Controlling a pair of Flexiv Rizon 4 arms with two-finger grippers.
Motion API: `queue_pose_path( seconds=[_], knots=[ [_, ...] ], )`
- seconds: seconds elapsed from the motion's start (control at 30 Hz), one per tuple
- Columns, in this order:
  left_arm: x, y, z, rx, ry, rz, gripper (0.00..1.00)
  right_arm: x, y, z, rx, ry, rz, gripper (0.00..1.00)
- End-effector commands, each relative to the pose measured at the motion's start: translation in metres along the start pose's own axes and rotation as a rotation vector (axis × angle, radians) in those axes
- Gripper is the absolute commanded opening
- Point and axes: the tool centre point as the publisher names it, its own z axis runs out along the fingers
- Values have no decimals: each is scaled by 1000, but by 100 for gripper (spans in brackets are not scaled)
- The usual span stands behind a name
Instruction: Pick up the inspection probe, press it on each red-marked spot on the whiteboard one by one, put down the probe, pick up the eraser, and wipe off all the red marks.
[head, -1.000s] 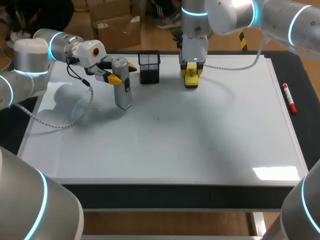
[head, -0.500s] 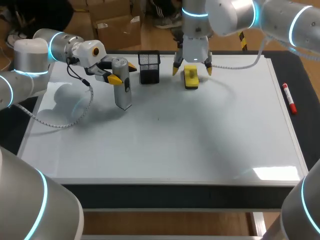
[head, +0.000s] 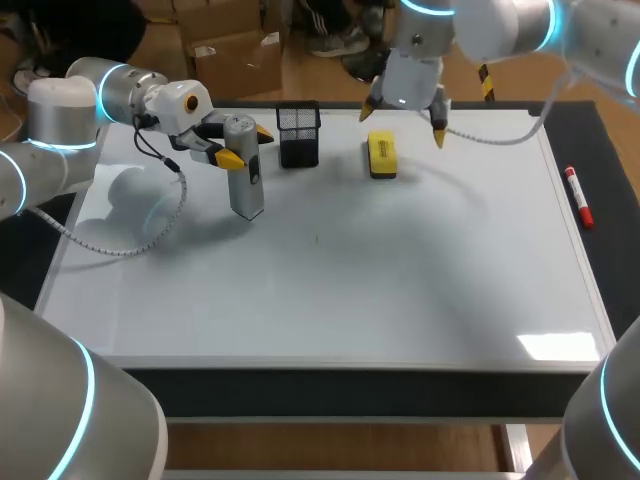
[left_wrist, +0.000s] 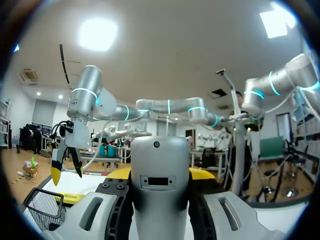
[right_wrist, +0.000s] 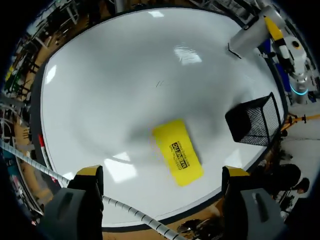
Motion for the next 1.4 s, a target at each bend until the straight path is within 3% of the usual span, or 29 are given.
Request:
queue_pose_path(
  seconds=[0.03,0.37,0.63,0.8,1.0,1.4],
  knots=[
    [0,-2,-1,-2,3,-1,0,18,5,-18,17,-75,143,100],
    [0,-2,-1,-2,3,-1,0,35,-1,-42,10,-54,449,100],
    [0,-2,-1,-2,3,-1,0,48,-2,-66,-11,-152,612,100],
    [0,-2,-1,-2,3,-1,0,55,-1,-81,-32,-230,665,100],
    [0,-2,-1,-2,3,-1,0,62,0,-94,-45,-252,731,100],
    [0,-2,-1,-2,3,-1,0,66,0,-99,-55,-250,748,100]
  ],
)
